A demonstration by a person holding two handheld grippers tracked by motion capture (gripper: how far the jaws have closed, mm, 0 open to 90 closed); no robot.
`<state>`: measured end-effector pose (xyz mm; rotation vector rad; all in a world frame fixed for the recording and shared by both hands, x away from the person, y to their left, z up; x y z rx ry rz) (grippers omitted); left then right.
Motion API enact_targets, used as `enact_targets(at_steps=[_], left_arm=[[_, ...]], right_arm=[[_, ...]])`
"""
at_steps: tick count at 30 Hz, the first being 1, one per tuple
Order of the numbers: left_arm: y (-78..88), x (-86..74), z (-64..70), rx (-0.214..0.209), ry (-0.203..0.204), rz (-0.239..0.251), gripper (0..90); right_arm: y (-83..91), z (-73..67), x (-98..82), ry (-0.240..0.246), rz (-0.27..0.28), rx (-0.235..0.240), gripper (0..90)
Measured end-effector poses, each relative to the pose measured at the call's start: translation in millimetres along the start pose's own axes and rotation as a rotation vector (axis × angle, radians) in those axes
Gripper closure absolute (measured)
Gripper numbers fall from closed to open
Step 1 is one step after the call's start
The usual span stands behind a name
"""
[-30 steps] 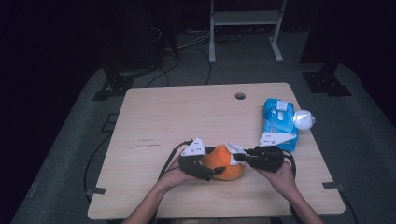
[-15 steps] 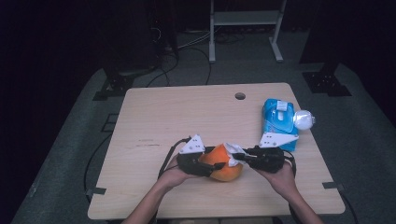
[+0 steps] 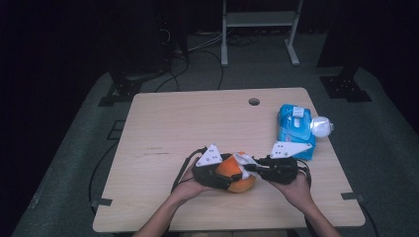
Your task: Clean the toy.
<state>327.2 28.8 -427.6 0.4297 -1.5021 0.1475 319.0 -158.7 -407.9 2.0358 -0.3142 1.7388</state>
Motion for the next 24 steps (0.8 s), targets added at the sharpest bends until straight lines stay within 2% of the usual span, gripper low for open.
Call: enact_targets(at_steps=[2,4,6,7,8,10,11,12,14,16,17,18,19,21,23,24], left_arm=[[5.5,1.0,-6.7,-0.002,0.029,0.022,18.7],[7.9,-2.3,-16.5,0.039,0.049,0.014,10.9],[6.8,-8.2,-21.8,0.025,0.121,0.006,9.3],[5.8,-10.2,-20.8,0.011,0.13,-0.001,12.2],[4.7,-10.9,-17.8,-0.002,0.113,0.002,20.8],[0.4,-10.5,-12.7,0.015,0.087,0.003,26.6],[-2.3,-10.2,-9.9,0.014,0.086,0.006,28.5],[-4.1,-9.3,-5.7,0.005,0.068,-0.002,29.7],[-3.6,-5.7,1.8,-0.018,0.028,-0.016,29.0],[-1.1,-5.5,3.0,-0.065,0.029,-0.021,26.2],[0.6,-5.8,3.1,-0.1,0.036,-0.011,24.4],[2.0,-6.0,1.9,-0.116,0.054,0.006,23.0],[1.2,-6.8,-0.4,-0.097,0.078,0.009,20.7],[-6.9,-13.6,-4.9,-0.025,0.064,-0.053,13.4],[-12.6,-19.0,-3.3,-0.032,0.076,-0.05,10.8],[-13.5,-19.5,-1.8,-0.015,0.06,-0.039,12.7]], right_arm=[[2.1,6.3,-3.9,-0.021,-0.001,-0.011,80.5],[4.7,9.6,-6.8,-0.033,-0.001,-0.018,80.5],[6.9,12.7,-6.8,-0.04,0.001,-0.026,80.5],[8.0,14.0,-6.2,-0.046,0.001,-0.032,80.5],[8.7,14.3,-5.2,-0.047,0.01,-0.034,80.5],[8.5,9.5,-1.8,-0.029,0.021,-0.021,80.5],[7.1,5.5,-0.5,-0.019,0.023,-0.009,80.5],[5.2,2.3,0.4,-0.013,0.026,0.004,80.5],[2.6,0.1,0.2,0.008,0.005,0.001,80.6],[5.2,4.2,-0.5,0.007,0.002,-0.011,80.6],[7.9,7.9,-0.8,0.014,0.001,-0.04,80.5],[11.3,12.4,-1.0,0.018,-0.003,-0.074,80.5],[14.6,17.0,-1.1,0.002,0.002,-0.089,80.5],[17.9,23.5,-2.4,-0.037,0.01,-0.083,80.5],[16.1,23.1,-4.3,-0.041,-0.002,-0.069,80.5],[15.1,21.0,-4.5,-0.03,-0.008,-0.073,80.5]])
Point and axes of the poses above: each handheld gripper's, and its own axes: y roughly backward along the jaws, x roughly out of its top, z roughly to its right, the point moved 4 cm from there along -y, roughly forward along the jaws, and after that the axes turned 15 degrees about z, right-handed, at the moved point
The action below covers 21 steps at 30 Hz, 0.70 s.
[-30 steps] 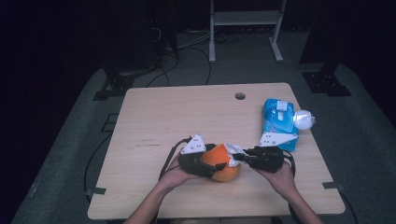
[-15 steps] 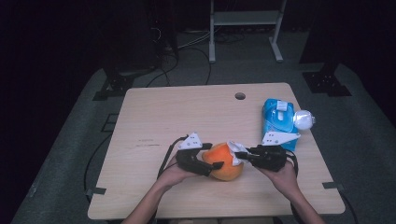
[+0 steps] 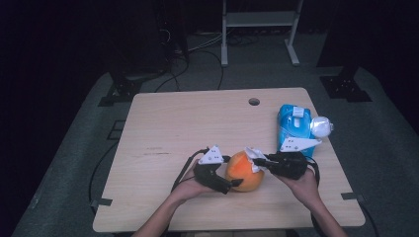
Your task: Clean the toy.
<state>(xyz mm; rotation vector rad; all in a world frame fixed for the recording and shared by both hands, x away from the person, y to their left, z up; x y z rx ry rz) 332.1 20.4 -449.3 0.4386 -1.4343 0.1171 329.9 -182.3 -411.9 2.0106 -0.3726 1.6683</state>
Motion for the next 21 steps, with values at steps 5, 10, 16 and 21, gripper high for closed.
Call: enact_targets(at_steps=[5,10,16,21], left_arm=[[4.0,6.6,5.9,0.015,-0.066,0.017,31.9],[12.4,13.2,10.7,-0.013,-0.147,0.02,37.2],[14.8,13.1,9.6,-0.048,-0.146,0.027,36.2],[6.7,8.2,3.1,0.002,-0.074,0.049,15.5]], right_arm=[[-3.2,-16.4,3.3,0.043,-0.008,0.02,80.5],[-5.2,-27.8,9.9,0.075,-0.01,0.057,80.5],[-1.2,-6.4,3.5,0.003,-0.007,0.016,80.1],[-2.6,-1.8,-1.5,0.002,-0.027,-0.002,80.3]])
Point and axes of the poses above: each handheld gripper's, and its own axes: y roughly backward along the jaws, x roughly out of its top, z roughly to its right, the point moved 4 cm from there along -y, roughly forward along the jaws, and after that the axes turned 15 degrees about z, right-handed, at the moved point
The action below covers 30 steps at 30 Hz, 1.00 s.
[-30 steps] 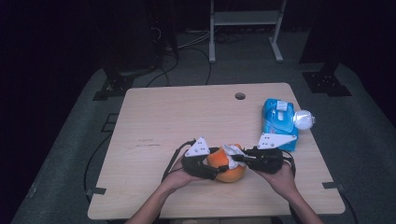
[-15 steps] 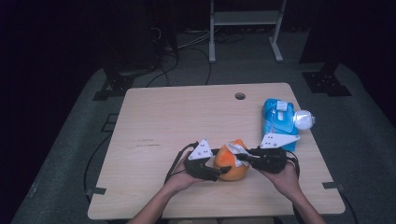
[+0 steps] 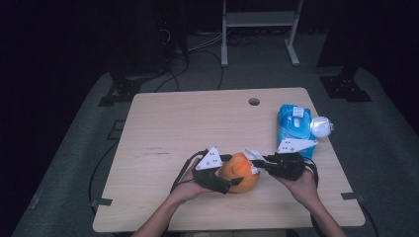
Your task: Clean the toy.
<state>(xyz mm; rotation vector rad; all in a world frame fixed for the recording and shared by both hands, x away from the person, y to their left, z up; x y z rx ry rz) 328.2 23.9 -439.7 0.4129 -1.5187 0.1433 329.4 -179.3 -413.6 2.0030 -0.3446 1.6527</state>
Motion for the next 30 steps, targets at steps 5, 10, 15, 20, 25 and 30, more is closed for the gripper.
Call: enact_targets(at_steps=[5,10,15,20,25,30], left_arm=[[-3.7,0.8,11.9,-0.018,-0.059,-0.017,28.4],[-9.8,-2.6,30.8,-0.105,-0.206,-0.062,31.2],[-11.0,-3.1,35.6,-0.105,-0.243,-0.079,31.1],[-8.0,-3.2,21.3,-0.078,-0.126,-0.037,30.6],[-4.5,-3.2,9.9,-0.03,-0.039,-0.01,28.5],[-5.0,-3.2,3.3,0.015,0.025,0.001,25.8]], right_arm=[[0.0,-16.5,7.8,0.031,0.01,0.054,80.2],[-4.2,-28.0,14.3,0.05,0.014,0.101,80.2],[-1.4,-8.6,5.7,0.076,-0.032,-0.011,80.2],[10.0,12.9,-0.7,-0.01,-0.019,-0.034,80.3],[9.2,4.5,2.3,-0.015,-0.004,0.006,80.3],[3.1,-11.9,7.4,-0.008,0.009,0.068,80.2]])
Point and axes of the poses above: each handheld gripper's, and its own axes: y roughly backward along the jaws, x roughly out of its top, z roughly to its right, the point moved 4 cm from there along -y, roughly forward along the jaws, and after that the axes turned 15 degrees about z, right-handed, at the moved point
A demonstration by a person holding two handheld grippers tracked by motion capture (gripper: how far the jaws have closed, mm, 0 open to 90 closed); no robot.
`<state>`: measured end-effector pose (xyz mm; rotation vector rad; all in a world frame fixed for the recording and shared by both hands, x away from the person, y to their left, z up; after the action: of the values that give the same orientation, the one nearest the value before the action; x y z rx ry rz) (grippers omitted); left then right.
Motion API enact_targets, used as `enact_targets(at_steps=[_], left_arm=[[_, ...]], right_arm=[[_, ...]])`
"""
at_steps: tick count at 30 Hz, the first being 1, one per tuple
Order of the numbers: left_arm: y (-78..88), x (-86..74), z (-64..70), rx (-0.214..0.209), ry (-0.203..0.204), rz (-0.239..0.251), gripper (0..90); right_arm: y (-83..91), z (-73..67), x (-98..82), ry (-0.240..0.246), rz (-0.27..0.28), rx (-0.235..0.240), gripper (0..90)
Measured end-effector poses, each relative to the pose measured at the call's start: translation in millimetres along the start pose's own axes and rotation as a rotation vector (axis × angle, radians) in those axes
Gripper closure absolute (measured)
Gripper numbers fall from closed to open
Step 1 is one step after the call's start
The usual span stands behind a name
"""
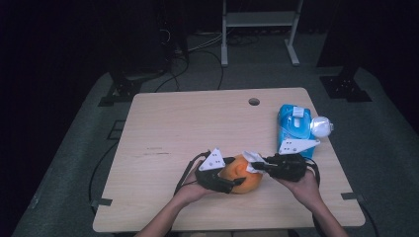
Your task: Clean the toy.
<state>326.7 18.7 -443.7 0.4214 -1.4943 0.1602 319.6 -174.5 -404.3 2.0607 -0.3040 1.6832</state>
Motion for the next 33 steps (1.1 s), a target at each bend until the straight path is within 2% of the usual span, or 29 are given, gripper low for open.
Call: enact_targets(at_steps=[4,7,9,10,12,13,14,16,20,22,24,25,27,28,29,31,32,33], left_arm=[[-1.1,0.4,2.0,0.025,-0.002,-0.002,24.3],[-3.5,-0.7,4.0,0.035,-0.014,-0.008,20.7],[-6.4,-2.7,5.4,0.027,-0.016,-0.021,14.9],[-8.6,-4.7,7.6,0.025,-0.045,-0.032,11.6],[-12.2,-8.9,12.2,0.032,-0.132,-0.067,9.5],[-13.9,-10.0,14.0,0.042,-0.159,-0.074,9.5],[-14.7,-9.9,14.5,0.054,-0.169,-0.076,10.0],[-12.9,-8.1,13.4,0.059,-0.173,-0.082,17.8],[-4.7,0.8,9.6,0.069,-0.165,-0.072,31.4],[0.6,8.6,8.1,0.083,-0.179,-0.074,33.4],[6.3,14.0,5.7,0.125,-0.223,-0.083,33.6],[7.9,14.7,4.5,0.148,-0.243,-0.093,33.6],[6.8,10.5,3.8,0.161,-0.26,-0.133,32.3],[4.3,6.0,4.0,0.142,-0.247,-0.166,30.1],[0.6,1.2,6.4,0.112,-0.232,-0.175,26.3],[-2.6,0.2,12.3,0.076,-0.248,-0.173,22.4],[-2.5,2.2,14.3,0.042,-0.233,-0.171,20.9],[-1.4,4.6,16.0,0.004,-0.202,-0.163,20.8]], right_arm=[[-7.2,-13.9,3.2,-0.011,0.019,0.079,80.2],[-11.3,-20.2,3.2,0.033,-0.004,0.072,80.2],[-11.3,-16.0,2.2,0.017,0.004,0.067,80.4],[-10.7,-12.5,1.6,0.01,0.009,0.059,80.3],[-8.7,-6.0,0.7,-0.004,0.014,0.037,80.3],[-7.4,-3.0,0.2,-0.011,0.017,0.029,80.3],[-6.4,-0.3,-0.5,-0.015,0.018,0.023,80.2],[-4.2,1.3,-1.1,-0.035,0.026,0.017,80.2],[-4.1,-5.7,2.1,-0.004,0.032,0.028,80.1],[-3.2,-5.1,4.5,0.0,0.042,0.026,80.1],[-2.0,-0.3,3.8,-0.004,0.035,0.01,80.1],[-1.5,2.9,1.7,-0.016,0.03,0.003,80.0],[-1.2,7.5,-2.4,-0.055,0.04,-0.001,79.9],[-1.4,8.8,-3.4,-0.06,0.04,-0.001,79.8],[-2.1,9.1,-3.8,-0.065,0.042,-0.004,79.6],[-2.7,9.3,-3.4,-0.073,0.047,-0.004,79.2],[-2.7,9.3,-3.4,-0.074,0.049,-0.003,79.1],[-2.4,9.6,-3.6,-0.077,0.049,-0.002,78.8]])
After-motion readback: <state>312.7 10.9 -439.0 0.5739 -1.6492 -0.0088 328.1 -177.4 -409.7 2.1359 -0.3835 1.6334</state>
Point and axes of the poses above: each handheld gripper's, and its own axes: y roughly backward along the jaws, x roughly out of its top, z roughly to its right, the point moved 4 cm from there along -y, roughly forward along the jaws, and after that the axes turned 15 degrees about z, right-handed, at the moved point
